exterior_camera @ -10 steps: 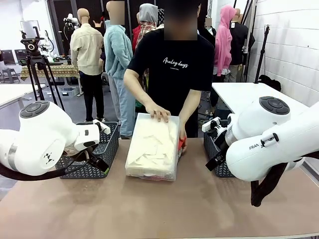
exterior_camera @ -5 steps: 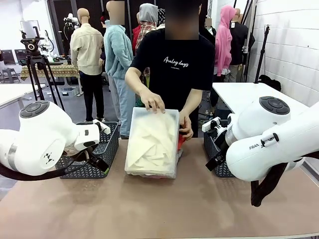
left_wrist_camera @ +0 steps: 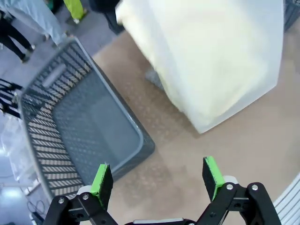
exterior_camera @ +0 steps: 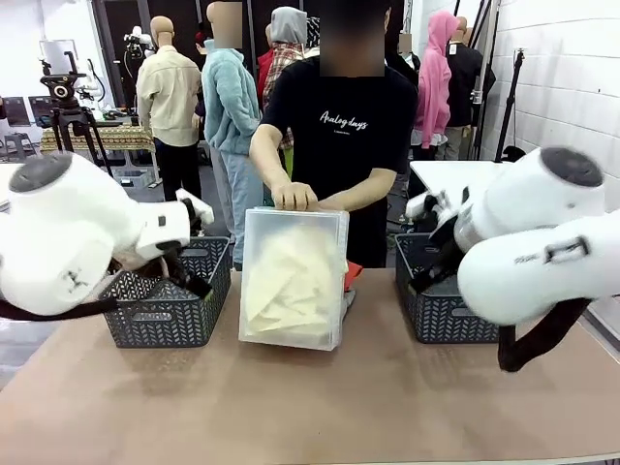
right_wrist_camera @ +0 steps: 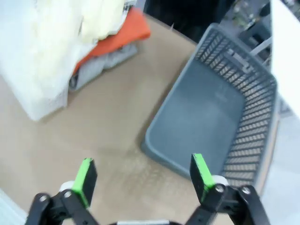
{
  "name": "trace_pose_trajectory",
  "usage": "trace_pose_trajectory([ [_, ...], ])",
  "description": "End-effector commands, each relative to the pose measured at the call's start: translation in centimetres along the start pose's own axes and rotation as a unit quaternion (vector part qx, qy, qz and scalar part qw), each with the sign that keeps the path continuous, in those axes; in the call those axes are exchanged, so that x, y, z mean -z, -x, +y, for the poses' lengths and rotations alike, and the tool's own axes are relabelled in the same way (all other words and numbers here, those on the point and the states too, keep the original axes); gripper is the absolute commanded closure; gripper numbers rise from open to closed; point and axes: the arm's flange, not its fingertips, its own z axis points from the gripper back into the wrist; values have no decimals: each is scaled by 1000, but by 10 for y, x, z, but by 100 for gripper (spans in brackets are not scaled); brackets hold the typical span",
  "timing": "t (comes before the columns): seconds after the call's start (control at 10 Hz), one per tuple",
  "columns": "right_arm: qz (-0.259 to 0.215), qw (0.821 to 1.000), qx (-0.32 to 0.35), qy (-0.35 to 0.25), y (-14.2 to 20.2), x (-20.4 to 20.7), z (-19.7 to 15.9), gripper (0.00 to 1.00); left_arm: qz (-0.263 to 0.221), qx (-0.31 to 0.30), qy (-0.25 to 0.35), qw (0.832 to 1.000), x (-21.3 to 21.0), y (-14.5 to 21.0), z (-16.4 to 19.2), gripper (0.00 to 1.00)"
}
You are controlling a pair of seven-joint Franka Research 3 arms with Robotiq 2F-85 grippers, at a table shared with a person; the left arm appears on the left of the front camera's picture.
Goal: Sort the tops and bottoms.
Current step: Lift clothes from the center of the table with your left hand.
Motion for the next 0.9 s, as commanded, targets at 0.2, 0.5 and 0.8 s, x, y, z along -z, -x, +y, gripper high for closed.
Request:
trace_pose_trajectory([
  [0.2, -92, 995, 33, 11, 63, -106, -8, 0, -31, 19, -35, 999, -90, 19, 1, 0],
  [0.5, -100, 994, 44, 15, -19, -109, -36, 0, -42, 5, -30, 999, -99, -12, 6, 0],
  [0.8, -105, 992, 68, 5, -1, -140, -66, 0, -57, -17, -43, 997, -123, -2, 26, 0],
])
